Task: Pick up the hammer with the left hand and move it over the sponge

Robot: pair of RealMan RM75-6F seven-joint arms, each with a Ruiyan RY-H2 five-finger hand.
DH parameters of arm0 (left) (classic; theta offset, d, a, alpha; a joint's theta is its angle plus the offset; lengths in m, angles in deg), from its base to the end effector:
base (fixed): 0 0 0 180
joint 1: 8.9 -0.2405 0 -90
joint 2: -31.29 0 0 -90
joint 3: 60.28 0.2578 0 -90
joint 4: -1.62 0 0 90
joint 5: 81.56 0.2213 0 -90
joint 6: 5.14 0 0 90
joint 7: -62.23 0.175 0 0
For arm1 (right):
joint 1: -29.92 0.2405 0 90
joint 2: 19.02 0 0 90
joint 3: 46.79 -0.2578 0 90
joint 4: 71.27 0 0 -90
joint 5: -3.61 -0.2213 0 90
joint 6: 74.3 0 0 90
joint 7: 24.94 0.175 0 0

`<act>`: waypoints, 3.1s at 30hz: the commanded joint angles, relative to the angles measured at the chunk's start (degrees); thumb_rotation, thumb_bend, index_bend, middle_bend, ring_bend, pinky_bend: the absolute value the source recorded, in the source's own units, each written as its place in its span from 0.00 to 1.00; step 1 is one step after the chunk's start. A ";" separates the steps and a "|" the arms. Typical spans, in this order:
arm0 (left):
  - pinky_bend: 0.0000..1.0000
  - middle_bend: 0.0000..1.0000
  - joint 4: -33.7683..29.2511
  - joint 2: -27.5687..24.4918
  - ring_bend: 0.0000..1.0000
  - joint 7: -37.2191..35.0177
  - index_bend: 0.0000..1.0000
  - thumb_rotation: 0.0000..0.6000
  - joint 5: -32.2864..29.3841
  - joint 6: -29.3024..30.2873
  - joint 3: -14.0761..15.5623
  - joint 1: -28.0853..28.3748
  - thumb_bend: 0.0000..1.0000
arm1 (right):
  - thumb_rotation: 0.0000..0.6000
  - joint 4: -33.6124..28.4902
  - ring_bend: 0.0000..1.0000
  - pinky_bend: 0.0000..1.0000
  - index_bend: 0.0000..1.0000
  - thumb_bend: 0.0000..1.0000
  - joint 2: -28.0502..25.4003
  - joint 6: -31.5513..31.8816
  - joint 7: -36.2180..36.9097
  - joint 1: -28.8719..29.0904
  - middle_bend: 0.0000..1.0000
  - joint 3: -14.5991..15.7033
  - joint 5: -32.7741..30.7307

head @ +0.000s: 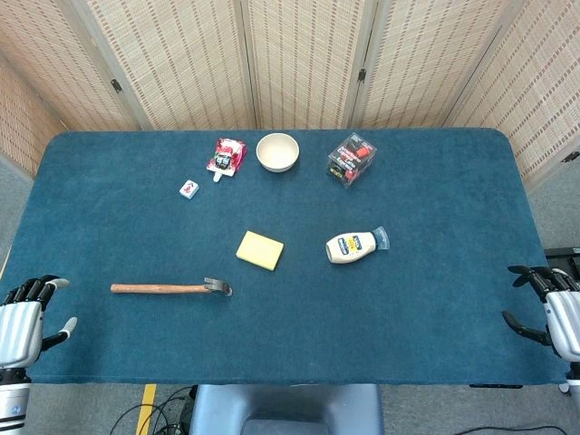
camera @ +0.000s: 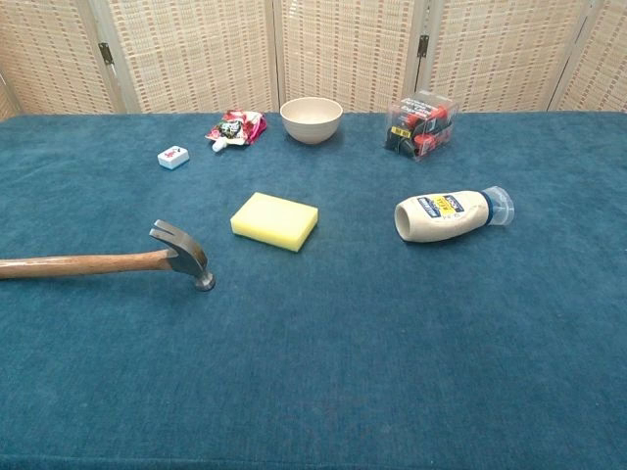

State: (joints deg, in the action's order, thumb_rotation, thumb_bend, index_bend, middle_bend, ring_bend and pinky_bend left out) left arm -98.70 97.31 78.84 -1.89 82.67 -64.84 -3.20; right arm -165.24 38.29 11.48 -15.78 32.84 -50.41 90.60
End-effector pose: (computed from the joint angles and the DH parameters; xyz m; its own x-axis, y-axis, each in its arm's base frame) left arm -0.2936 0.2200 0.1443 0.4929 -0.0410 0.8691 0.8685 0.0836 -0.4886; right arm -0.3213 -0.2054 0.1884 0.3312 0.0141 0.9435 -0.9436 0.0010 0.3312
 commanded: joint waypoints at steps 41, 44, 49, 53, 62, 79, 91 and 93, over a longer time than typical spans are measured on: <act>0.27 0.23 7.02 12.11 0.12 6.63 0.25 1.00 -13.60 -34.42 -3.51 24.51 0.26 | 1.00 -0.42 0.23 0.27 0.28 0.14 -2.00 0.95 1.45 -0.33 0.43 -0.09 0.28; 0.27 0.24 7.73 13.03 0.12 7.53 0.26 1.00 -14.92 -34.92 -3.27 25.47 0.26 | 1.00 -0.23 0.23 0.27 0.28 0.14 -1.89 0.91 1.58 -0.42 0.43 -0.08 0.05; 0.27 0.25 8.29 13.95 0.12 8.09 0.27 1.00 -16.74 -35.73 -2.54 26.59 0.26 | 1.00 0.16 0.23 0.27 0.28 0.14 -1.68 0.63 1.77 -0.52 0.43 0.06 -0.22; 0.27 0.26 9.13 14.88 0.12 8.02 0.29 1.00 -17.41 -35.90 -2.02 27.20 0.26 | 1.00 0.36 0.23 0.27 0.28 0.14 -1.59 0.64 1.92 -0.56 0.43 0.03 -0.28; 0.27 0.30 11.17 16.13 0.13 7.31 0.33 1.00 -18.76 -36.36 -1.25 28.37 0.45 | 1.00 0.52 0.23 0.27 0.28 0.14 -1.51 0.65 2.02 -0.72 0.43 0.07 -0.41; 0.27 0.35 10.33 14.74 0.16 6.98 0.37 1.00 -19.47 -36.11 0.54 29.21 0.57 | 1.00 0.28 0.23 0.27 0.28 0.14 -1.41 0.13 1.69 -0.32 0.43 -0.10 -0.43; 0.27 0.42 11.18 14.87 0.22 6.10 0.44 1.00 -20.07 -36.74 1.00 30.01 0.63 | 1.00 -0.15 0.23 0.27 0.28 0.14 -1.56 0.12 1.68 -0.35 0.44 -0.16 -0.52; 0.27 0.46 11.83 15.27 0.26 5.24 0.47 1.00 -19.85 -36.51 0.86 29.94 0.64 | 1.00 -0.22 0.23 0.27 0.28 0.14 -1.58 0.19 1.63 -0.43 0.44 -0.14 -0.57</act>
State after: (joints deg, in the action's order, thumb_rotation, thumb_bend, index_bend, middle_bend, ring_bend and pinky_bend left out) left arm -87.18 112.37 84.43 -21.84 46.05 -63.92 26.75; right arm -165.45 36.72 11.67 -14.14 32.42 -50.55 90.04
